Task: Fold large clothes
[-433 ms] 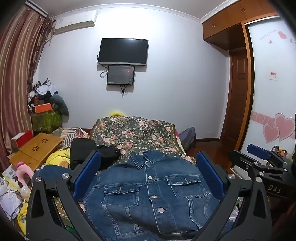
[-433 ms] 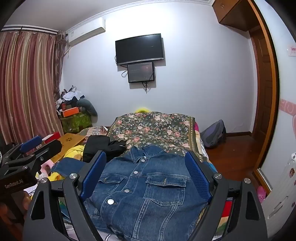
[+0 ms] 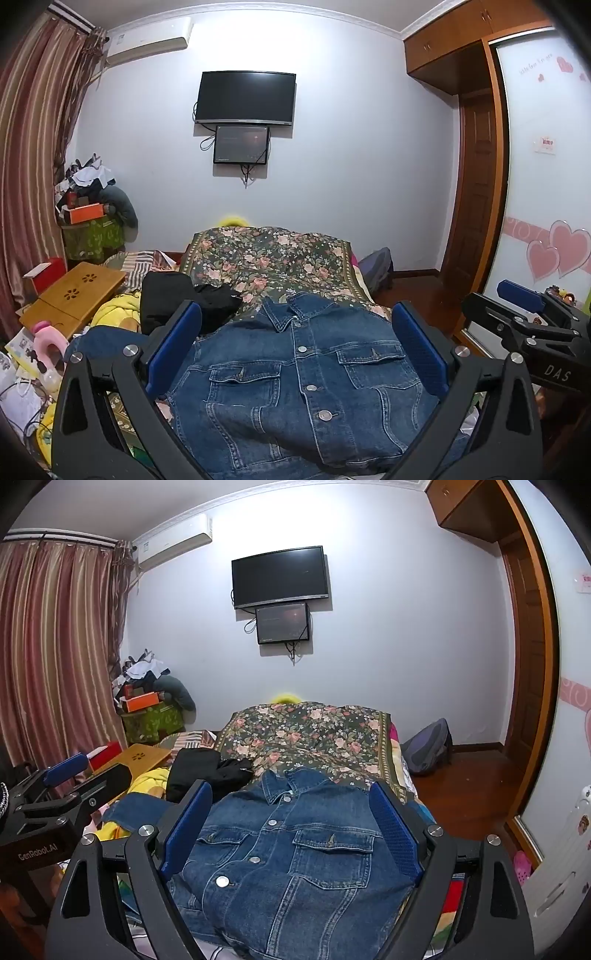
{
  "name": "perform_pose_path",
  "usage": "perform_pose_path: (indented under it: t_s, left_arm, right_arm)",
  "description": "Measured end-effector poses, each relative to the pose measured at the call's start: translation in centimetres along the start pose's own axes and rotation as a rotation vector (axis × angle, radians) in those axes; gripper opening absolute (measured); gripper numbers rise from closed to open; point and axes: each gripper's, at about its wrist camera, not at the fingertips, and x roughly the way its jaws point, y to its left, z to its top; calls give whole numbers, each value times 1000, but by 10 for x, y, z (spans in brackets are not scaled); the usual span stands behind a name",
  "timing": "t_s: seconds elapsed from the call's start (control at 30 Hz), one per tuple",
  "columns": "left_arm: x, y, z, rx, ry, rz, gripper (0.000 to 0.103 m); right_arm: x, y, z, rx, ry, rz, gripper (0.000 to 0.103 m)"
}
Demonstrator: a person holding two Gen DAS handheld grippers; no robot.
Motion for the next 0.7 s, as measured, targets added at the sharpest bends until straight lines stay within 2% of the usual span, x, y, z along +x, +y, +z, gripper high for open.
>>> perform_pose_path:
  t_s: [0.7]
  left_arm:
    - [0,4,-7,-7,1,10,103]
  right_arm:
    - [-2,8,-2,-2,5,0,85]
